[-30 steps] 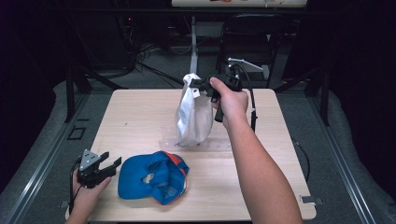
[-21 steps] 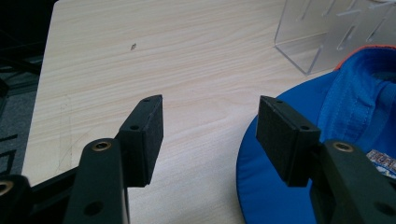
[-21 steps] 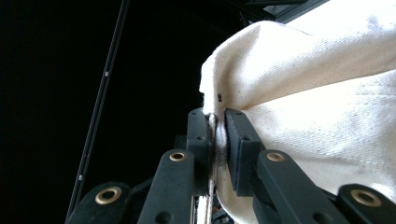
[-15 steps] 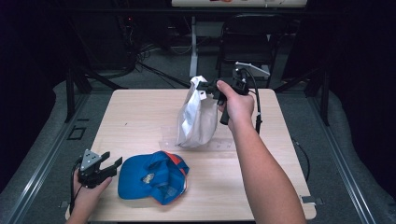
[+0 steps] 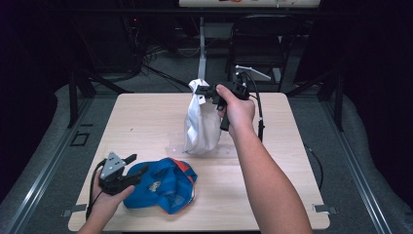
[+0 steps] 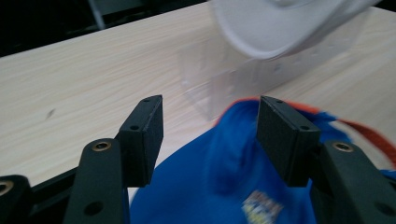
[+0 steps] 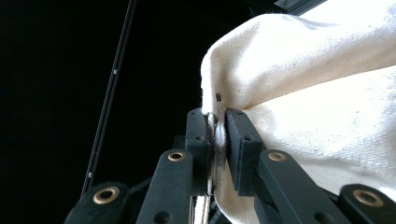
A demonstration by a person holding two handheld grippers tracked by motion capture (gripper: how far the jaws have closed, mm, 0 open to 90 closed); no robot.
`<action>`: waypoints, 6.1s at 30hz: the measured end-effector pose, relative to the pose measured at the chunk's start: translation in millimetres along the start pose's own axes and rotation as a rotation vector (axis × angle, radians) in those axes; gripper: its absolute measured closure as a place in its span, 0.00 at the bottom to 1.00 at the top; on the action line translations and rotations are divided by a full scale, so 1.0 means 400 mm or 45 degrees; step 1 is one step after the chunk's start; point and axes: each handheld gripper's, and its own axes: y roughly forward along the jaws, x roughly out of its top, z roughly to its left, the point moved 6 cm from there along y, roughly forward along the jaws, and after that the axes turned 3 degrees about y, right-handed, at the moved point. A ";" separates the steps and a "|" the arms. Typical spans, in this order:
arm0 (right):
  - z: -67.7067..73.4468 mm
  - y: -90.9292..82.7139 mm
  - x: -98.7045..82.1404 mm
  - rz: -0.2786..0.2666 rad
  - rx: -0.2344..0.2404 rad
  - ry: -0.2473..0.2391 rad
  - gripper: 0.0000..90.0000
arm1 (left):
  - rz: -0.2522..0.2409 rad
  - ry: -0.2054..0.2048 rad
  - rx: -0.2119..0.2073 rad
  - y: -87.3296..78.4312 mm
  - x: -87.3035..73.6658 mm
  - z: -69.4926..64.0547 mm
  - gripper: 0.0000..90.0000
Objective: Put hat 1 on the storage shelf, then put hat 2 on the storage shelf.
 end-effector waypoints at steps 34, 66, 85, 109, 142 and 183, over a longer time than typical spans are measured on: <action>0.039 0.029 -0.012 0.014 -0.006 -0.069 0.89 | 0.029 0.190 -0.175 0.196 0.098 -0.112 0.93; -0.076 0.066 -0.039 0.082 -0.187 -0.113 0.85 | 0.115 -0.012 -0.172 0.202 0.018 -0.085 0.90; -0.108 -0.138 -0.082 -0.015 -0.296 -0.479 0.61 | 0.070 -0.193 -0.072 0.026 -0.015 -0.001 0.63; -0.304 -0.112 -0.319 0.078 -0.502 -0.872 0.67 | 0.097 -0.243 0.016 0.015 -0.089 0.081 0.61; -0.491 0.058 -0.493 0.352 -0.438 -0.783 0.66 | 0.176 -0.202 0.062 -0.008 -0.138 0.079 0.57; -0.452 0.063 -0.472 0.236 -0.195 -0.448 0.87 | 0.199 -0.201 0.069 -0.017 -0.153 0.079 0.57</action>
